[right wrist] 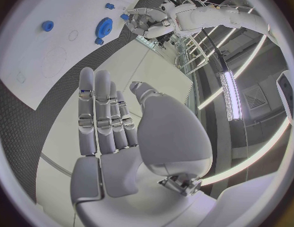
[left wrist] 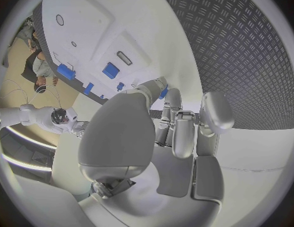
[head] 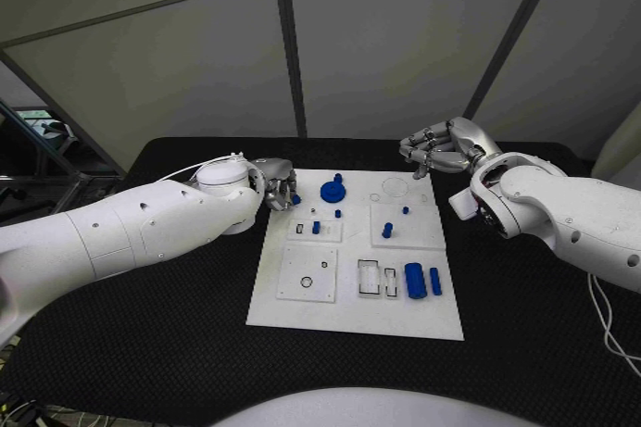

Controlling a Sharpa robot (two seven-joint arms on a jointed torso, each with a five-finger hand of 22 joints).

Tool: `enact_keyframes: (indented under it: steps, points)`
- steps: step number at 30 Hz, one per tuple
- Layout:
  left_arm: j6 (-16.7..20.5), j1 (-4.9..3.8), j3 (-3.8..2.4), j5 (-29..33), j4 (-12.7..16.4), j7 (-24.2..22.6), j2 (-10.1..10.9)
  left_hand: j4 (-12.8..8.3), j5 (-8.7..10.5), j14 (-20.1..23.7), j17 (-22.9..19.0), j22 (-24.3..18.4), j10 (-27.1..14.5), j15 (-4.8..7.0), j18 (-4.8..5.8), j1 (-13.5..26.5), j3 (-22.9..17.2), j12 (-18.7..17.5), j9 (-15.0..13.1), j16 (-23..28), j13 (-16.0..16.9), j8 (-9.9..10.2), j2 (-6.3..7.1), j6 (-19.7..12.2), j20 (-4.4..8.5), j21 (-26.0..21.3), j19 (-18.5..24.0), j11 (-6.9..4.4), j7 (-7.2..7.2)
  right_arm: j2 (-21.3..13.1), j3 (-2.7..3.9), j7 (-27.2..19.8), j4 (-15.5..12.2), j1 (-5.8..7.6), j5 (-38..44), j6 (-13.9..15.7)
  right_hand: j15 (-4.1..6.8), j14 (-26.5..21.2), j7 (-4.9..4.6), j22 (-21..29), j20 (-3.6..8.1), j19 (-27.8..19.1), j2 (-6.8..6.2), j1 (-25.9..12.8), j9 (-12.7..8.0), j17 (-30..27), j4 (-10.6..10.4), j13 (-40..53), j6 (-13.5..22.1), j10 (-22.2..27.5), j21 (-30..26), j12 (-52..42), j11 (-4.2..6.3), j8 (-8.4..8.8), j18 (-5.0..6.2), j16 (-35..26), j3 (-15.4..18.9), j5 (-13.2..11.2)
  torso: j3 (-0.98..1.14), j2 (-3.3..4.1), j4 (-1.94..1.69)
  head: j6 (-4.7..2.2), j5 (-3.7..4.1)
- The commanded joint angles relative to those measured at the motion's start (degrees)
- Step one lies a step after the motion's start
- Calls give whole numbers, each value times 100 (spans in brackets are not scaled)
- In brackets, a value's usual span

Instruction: Assemble the parts on the task board

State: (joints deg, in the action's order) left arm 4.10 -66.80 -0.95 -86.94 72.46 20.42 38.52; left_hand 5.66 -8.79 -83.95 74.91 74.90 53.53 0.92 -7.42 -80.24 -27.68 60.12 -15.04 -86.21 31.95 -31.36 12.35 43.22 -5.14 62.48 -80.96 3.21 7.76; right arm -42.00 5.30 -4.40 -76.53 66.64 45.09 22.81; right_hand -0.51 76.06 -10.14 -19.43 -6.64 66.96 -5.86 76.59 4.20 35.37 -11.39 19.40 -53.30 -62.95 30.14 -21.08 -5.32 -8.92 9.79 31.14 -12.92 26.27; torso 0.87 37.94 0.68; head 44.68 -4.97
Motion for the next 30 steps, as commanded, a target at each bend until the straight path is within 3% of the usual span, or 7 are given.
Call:
enact_keyframes:
  steps: [1,17,30]
  points:
    - [-88,-8,-2,-1,-11,-6,-7,-5,13,-332,912,672,-27,-28,229,-66,-30,40,-12,-34,-7,-34,-11,43,6,25,2,0,11,4,2,-15,-7,8,19,-33,-30,-5,1,10,-5,42,-10,-57,7,5,-35,-7,43,52,-27,-40,-3,-19,67,-27,1,26,-2,-1,-5,7,-3]
    - [-140,-7,-2,-1,12,14,-3,-96,3,-363,970,736,53,-21,249,-160,-226,96,-71,-75,3,-274,-60,210,8,145,-48,-11,2,15,1,-17,2,7,30,-35,-29,-4,1,14,-5,46,-11,-48,7,7,-31,-9,46,55,-32,-47,-2,-22,68,-28,0,28,-1,-3,-3,17,-11]
    - [-133,-7,-2,0,14,17,1,-144,3,-378,1002,768,112,-18,260,-192,-336,128,-85,-96,42,-340,-71,255,12,205,-71,-9,8,17,0,-18,3,4,37,-35,-29,-4,2,15,-4,48,-12,-40,7,8,-27,-9,47,57,-35,-50,-1,-24,68,-28,-2,29,-1,-4,-4,7,-22]
